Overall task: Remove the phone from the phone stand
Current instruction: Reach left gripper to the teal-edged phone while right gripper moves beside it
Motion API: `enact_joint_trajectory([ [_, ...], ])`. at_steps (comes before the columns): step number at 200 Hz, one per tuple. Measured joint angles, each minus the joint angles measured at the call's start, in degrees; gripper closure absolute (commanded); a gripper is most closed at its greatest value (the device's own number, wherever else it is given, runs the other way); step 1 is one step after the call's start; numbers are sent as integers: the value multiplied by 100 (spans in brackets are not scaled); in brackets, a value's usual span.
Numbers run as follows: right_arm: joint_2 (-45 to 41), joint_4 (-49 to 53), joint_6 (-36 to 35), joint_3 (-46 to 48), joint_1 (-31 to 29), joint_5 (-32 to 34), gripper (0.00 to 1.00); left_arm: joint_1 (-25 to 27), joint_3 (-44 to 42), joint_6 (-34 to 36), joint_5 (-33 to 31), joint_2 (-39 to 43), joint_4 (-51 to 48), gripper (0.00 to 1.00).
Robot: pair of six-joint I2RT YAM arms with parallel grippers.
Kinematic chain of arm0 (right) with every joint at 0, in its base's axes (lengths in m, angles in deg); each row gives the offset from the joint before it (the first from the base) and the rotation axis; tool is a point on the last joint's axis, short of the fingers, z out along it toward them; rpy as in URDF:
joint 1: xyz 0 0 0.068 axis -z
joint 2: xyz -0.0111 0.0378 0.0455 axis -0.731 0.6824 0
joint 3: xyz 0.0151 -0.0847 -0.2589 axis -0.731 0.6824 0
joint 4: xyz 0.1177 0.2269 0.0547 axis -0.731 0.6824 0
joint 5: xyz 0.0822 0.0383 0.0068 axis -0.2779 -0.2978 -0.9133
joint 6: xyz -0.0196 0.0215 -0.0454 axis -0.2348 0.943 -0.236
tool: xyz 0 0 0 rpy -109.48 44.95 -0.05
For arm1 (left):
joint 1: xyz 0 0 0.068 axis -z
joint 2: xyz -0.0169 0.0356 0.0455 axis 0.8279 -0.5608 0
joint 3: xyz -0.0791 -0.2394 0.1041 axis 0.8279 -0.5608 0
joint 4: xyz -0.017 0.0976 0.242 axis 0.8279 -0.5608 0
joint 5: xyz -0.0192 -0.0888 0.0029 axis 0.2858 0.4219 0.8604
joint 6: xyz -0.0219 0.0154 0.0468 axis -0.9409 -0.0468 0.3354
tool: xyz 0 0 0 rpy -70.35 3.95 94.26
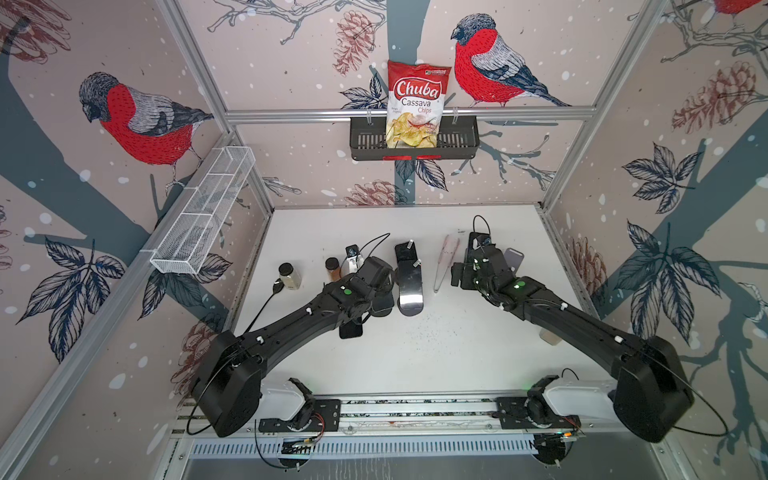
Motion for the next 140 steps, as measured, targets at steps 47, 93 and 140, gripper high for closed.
enact_joint_trajectory([
  [47, 26, -83, -105, 92, 9, -9, 1, 7, 407, -66, 39, -575, -50, 5],
  [93, 44, -177, -136, 186, 37, -35, 1, 7, 973, -109, 61, -1163, -293, 5],
  [140, 63, -282, -144, 258, 68, -170, 1, 7, 1152, -258, 59, -1484, -573, 7],
])
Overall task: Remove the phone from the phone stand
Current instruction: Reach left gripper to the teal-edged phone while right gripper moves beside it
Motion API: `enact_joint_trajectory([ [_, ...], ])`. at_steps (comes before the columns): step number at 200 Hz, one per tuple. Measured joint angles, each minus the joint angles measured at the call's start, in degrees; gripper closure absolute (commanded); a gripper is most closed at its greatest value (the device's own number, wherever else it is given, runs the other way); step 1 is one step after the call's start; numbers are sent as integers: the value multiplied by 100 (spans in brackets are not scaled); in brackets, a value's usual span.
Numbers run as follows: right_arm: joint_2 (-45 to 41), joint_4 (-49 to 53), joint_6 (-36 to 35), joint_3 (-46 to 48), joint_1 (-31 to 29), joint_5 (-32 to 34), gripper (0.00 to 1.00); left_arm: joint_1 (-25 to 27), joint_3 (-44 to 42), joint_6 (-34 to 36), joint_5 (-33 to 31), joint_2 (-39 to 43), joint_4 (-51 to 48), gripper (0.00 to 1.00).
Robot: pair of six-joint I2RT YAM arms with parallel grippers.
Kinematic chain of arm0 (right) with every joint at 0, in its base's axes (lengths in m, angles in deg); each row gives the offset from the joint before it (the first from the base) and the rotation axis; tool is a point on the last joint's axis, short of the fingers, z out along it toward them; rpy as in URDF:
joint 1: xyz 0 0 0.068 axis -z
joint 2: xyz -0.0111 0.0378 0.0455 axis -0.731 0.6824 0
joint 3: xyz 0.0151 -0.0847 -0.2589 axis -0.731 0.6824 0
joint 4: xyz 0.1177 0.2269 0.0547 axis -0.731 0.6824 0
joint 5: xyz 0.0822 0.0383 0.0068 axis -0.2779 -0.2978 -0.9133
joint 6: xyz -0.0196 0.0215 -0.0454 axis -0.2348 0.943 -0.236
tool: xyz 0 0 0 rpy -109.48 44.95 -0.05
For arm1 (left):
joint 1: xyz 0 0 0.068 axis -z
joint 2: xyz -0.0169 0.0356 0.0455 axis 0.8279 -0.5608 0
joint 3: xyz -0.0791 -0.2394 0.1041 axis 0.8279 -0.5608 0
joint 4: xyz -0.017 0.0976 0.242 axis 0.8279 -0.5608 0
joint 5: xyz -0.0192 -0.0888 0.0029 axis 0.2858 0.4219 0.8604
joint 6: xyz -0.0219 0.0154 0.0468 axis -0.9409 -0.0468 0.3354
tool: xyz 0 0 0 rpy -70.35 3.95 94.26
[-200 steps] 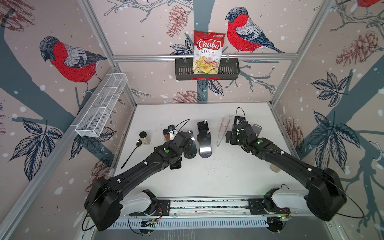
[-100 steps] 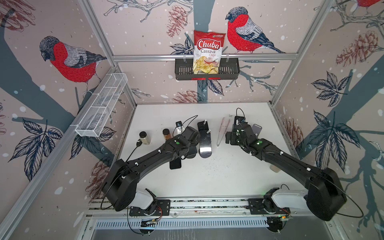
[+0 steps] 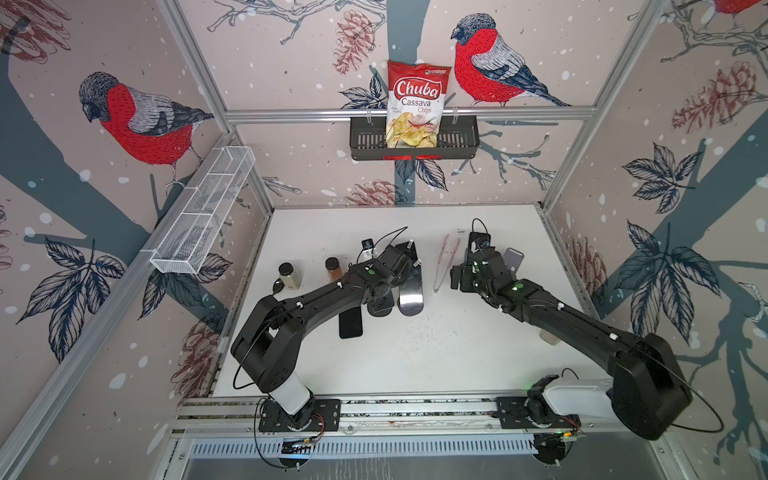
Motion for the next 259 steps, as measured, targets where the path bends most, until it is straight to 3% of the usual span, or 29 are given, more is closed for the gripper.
enact_joint_trajectory([
  [54, 55, -17, 0, 4, 7, -98, 1, 0, -13, -90, -2, -42, -79, 13],
  [165, 127, -28, 0, -4, 7, -133, 1, 0, -76, -79, -7, -20, -74, 34],
  [259, 155, -31, 0, -11, 11, -160, 1, 0, -107, 365, 4, 323, 66, 35],
])
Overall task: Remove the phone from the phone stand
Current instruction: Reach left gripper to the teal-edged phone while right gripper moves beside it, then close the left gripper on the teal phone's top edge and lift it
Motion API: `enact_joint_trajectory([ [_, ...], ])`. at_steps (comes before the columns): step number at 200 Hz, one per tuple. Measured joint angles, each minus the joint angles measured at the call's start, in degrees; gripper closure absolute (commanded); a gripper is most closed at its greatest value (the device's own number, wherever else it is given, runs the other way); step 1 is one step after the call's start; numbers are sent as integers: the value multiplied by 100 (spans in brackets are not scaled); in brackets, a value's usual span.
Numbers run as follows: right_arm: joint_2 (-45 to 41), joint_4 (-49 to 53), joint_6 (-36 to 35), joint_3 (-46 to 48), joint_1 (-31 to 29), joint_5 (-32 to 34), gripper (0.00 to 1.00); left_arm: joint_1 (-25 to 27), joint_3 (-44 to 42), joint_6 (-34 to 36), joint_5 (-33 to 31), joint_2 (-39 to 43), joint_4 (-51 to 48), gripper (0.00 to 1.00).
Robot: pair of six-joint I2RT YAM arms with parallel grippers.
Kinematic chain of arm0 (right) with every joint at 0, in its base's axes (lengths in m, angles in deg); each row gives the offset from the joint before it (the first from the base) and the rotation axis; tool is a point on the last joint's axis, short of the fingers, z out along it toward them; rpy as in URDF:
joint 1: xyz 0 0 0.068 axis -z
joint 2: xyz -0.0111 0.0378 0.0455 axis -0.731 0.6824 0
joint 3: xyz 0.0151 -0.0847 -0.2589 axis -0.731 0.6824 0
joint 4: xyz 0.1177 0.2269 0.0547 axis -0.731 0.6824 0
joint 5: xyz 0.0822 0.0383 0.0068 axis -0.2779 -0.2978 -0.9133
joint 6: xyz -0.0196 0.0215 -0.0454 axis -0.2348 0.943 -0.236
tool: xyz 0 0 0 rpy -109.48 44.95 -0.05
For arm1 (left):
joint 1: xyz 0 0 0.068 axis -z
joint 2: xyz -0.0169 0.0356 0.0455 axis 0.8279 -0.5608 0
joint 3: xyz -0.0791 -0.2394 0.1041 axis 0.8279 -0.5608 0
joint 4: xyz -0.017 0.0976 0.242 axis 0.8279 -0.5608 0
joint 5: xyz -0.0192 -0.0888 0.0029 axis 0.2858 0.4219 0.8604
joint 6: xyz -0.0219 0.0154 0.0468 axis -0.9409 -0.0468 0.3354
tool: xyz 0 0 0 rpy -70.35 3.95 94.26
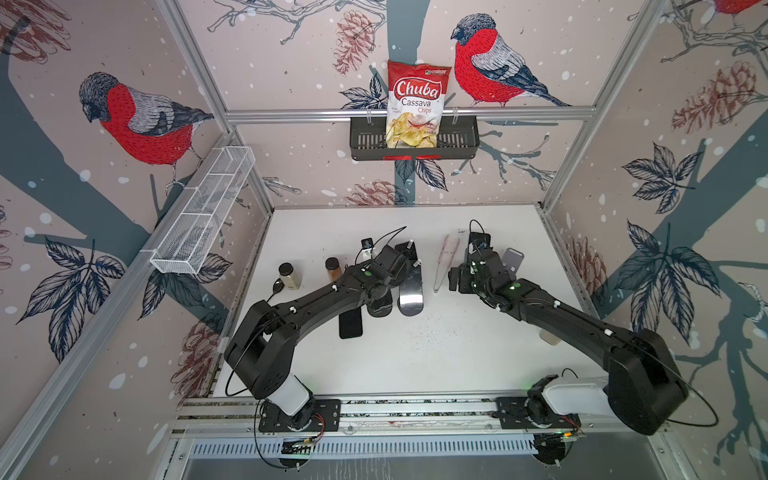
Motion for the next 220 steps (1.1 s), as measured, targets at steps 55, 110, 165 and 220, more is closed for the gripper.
enact_joint_trajectory([
  [55, 0, 0, 0, -2, 0, 0, 1, 0, -70, 262, -2, 409, 83, 36],
  [110, 50, 0, 2, -37, -2, -44, 1, 0, -210, 409, 4, 839, 31, 35],
  [165, 223, 15, 22, -140, -72, -105, 1, 0, -778, 404, -39, 1462, -98, 35],
  [220, 236, 15, 26, -195, -162, -105, 1, -328, -1331, 501, -240, 2011, -280, 35],
])
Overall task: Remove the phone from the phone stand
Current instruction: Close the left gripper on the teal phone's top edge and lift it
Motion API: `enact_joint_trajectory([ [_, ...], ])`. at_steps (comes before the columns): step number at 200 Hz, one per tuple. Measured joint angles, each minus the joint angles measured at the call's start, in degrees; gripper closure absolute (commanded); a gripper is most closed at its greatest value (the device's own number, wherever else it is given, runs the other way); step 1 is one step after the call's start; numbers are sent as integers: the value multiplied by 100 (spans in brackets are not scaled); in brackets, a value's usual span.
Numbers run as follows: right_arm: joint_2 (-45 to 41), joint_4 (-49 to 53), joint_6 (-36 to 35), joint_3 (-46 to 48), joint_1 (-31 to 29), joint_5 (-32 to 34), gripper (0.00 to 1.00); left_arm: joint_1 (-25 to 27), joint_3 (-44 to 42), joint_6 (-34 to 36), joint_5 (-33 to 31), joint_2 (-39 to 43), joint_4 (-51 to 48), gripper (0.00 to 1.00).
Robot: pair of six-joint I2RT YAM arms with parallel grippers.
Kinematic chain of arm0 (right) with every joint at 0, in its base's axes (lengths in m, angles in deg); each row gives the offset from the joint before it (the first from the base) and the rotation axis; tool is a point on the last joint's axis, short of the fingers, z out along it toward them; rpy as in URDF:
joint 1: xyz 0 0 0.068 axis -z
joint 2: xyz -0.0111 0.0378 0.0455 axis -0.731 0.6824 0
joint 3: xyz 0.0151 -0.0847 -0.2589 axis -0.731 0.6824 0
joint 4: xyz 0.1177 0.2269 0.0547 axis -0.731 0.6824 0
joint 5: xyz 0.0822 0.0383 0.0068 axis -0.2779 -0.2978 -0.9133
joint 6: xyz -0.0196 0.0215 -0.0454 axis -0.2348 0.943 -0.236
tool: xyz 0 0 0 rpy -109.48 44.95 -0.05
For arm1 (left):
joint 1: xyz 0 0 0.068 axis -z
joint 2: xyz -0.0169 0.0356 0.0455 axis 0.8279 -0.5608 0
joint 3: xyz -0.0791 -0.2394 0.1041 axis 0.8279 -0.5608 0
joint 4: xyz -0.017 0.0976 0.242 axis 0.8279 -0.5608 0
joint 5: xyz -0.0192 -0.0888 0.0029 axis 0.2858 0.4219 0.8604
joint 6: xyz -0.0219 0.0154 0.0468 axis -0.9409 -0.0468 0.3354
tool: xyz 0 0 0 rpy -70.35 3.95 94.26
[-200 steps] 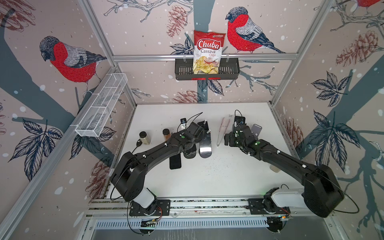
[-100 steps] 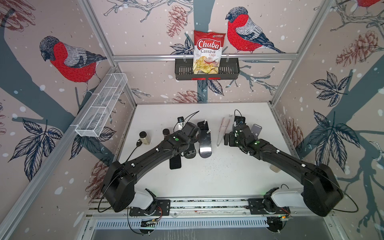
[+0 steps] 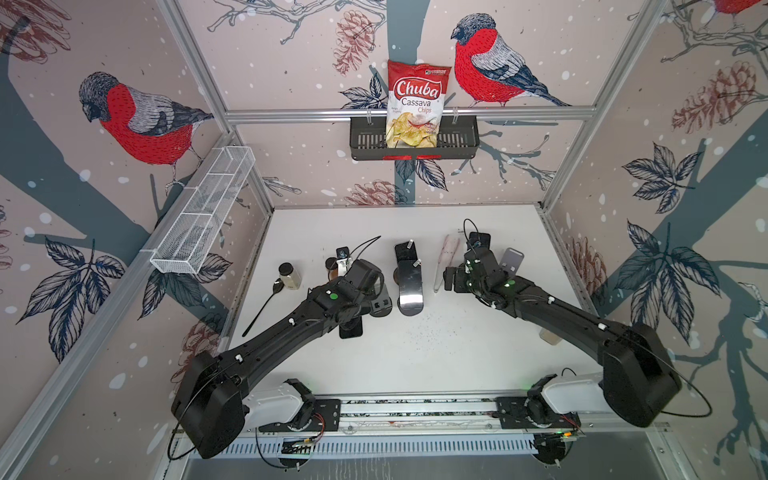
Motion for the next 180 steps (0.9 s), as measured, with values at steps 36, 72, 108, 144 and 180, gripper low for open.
enact_joint_trajectory([
  [36, 28, 2, -2, -11, -24, 0, 1, -404, -267, 258, 140, 177, -125, 35],
  [72, 79, 0, -2, -22, -37, -11, 1, -476, -400, 413, 614, 125, -74, 35],
  [108, 90, 4, -2, -46, -70, -13, 1, -476, -466, 466, 1421, -160, 20, 35],
  [144, -28, 46, -39, -175, -345, 7, 1, -476, -688, 374, 1773, -74, 37, 35],
  [180, -13, 44, -212, -435, -772, 7, 1, -476, -748, 356, 1919, 146, 101, 35],
])
